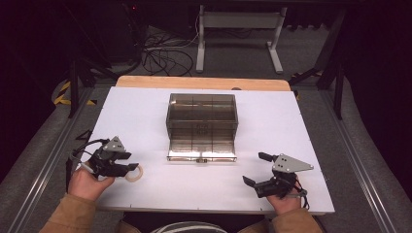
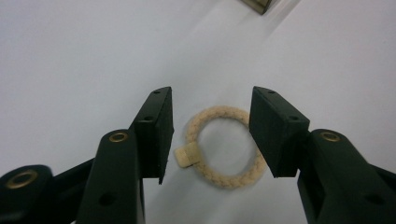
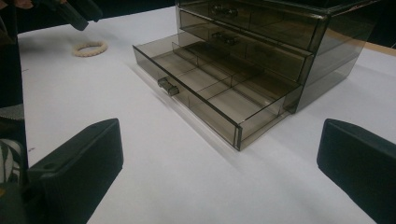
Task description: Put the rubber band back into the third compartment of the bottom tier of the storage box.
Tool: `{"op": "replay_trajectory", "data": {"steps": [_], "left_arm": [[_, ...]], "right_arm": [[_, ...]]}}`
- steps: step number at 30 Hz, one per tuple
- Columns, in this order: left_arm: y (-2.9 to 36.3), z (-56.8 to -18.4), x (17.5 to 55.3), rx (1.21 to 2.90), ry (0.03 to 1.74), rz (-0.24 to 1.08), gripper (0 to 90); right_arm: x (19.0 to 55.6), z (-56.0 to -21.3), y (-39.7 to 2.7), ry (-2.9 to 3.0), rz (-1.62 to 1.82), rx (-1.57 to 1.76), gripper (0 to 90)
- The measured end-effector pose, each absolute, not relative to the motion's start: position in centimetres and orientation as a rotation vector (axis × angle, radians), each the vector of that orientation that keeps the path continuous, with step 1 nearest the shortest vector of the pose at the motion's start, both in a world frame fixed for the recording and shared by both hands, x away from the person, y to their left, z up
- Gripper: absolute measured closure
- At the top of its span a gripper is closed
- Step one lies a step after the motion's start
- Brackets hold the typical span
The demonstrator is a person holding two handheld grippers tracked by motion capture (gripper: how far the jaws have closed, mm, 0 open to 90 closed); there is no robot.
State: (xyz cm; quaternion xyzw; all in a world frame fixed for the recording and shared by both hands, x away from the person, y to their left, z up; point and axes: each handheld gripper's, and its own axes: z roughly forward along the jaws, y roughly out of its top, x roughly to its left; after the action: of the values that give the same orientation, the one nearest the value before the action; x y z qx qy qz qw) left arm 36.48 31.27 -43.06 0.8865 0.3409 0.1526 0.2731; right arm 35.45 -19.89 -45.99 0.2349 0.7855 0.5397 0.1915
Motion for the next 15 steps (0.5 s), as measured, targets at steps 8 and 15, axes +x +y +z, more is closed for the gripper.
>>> {"op": "replay_trajectory", "data": {"steps": [8, 15], "left_arm": [[31.1, -43.7, 37.1, 2.434, 0.912, 0.383, 56.9], [31.0, -44.1, 37.6, 2.474, 0.895, 0.369, 63.1]], "right_arm": [[35.5, -46.0, -19.9, 2.213, 1.521, 0.656, 1.0], [35.5, -46.0, -19.9, 2.215, 1.524, 0.652, 1.0]]}}
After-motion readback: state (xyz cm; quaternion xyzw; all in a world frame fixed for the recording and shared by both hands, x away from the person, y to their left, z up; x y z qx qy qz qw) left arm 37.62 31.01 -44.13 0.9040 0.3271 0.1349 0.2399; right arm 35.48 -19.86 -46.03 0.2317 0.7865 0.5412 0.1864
